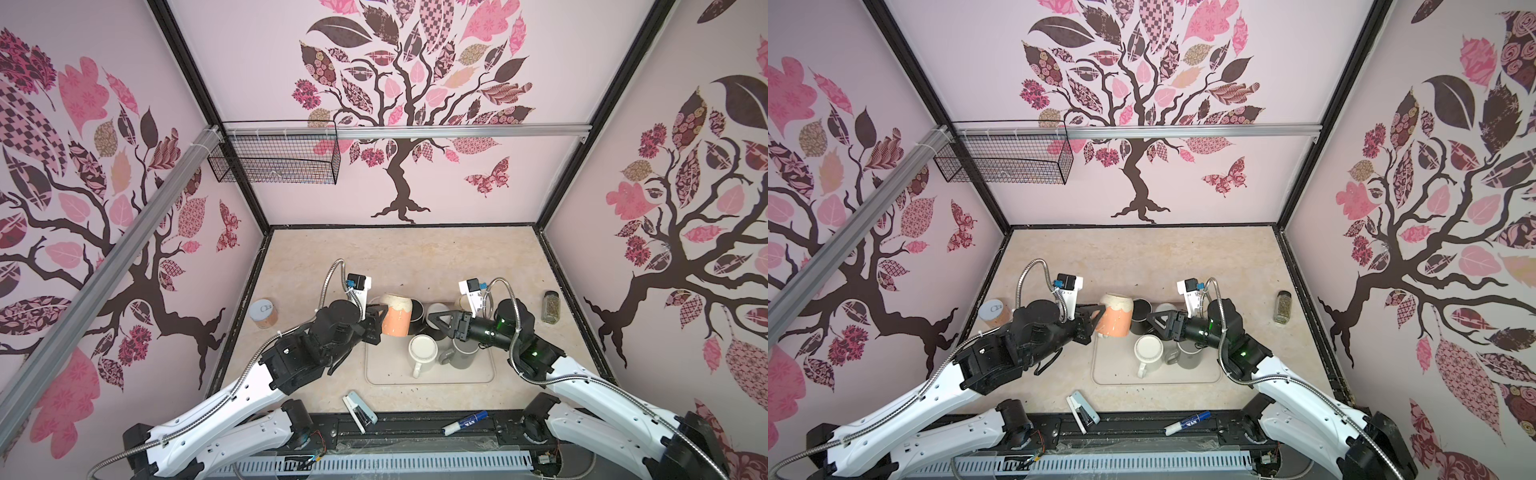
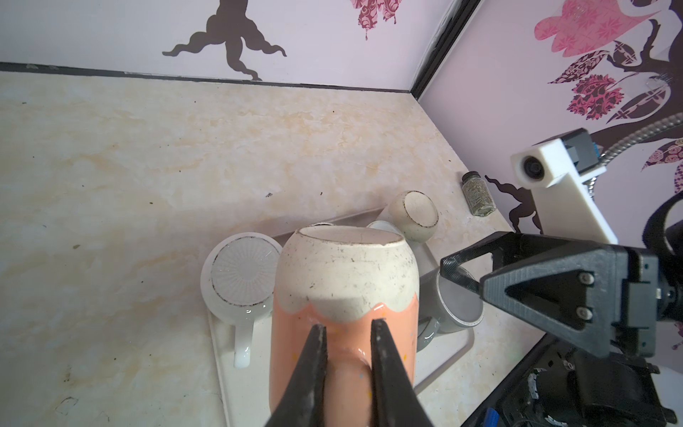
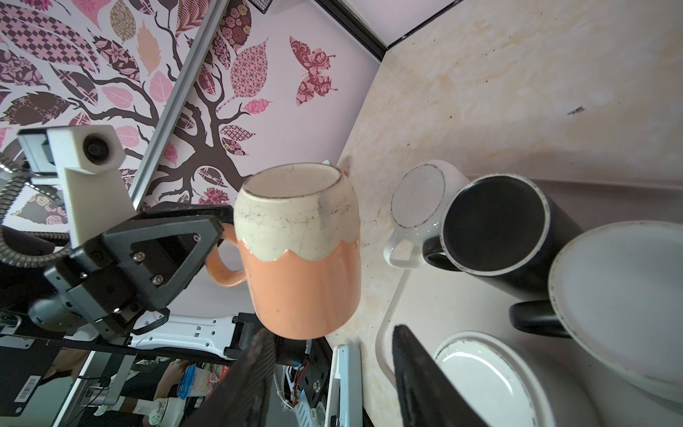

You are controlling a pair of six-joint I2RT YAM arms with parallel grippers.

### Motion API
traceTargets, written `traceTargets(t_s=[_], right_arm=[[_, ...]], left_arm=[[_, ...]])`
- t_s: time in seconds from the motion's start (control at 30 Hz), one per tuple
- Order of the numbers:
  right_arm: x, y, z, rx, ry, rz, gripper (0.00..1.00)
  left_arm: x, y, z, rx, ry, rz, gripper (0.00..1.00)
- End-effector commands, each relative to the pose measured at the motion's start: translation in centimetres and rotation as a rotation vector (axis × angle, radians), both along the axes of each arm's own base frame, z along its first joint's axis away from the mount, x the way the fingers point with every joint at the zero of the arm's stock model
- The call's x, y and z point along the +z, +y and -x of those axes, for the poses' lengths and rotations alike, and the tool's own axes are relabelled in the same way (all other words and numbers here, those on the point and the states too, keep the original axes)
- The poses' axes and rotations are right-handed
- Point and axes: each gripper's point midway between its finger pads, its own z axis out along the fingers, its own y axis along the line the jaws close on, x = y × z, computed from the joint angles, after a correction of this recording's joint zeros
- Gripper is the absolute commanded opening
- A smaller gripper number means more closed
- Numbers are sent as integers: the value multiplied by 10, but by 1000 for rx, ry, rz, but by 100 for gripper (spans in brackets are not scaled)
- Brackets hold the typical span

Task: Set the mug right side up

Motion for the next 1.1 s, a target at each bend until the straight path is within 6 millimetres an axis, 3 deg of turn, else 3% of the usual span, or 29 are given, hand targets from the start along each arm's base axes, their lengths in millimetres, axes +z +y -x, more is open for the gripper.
traceTargets(t_s=[0.0,0.6,1.07], right_arm=[[16,-1,-3,-14,-55,11,56],[-4,-2,-6,-24,-41,70,57],[-18,-7,-8,-45,-48,117,57]], left_arm=[[18,2,-3,30,-55,95,0],[-66,1,-1,57,62,-41,0],[-97,-10,0,67,62,-110,0]])
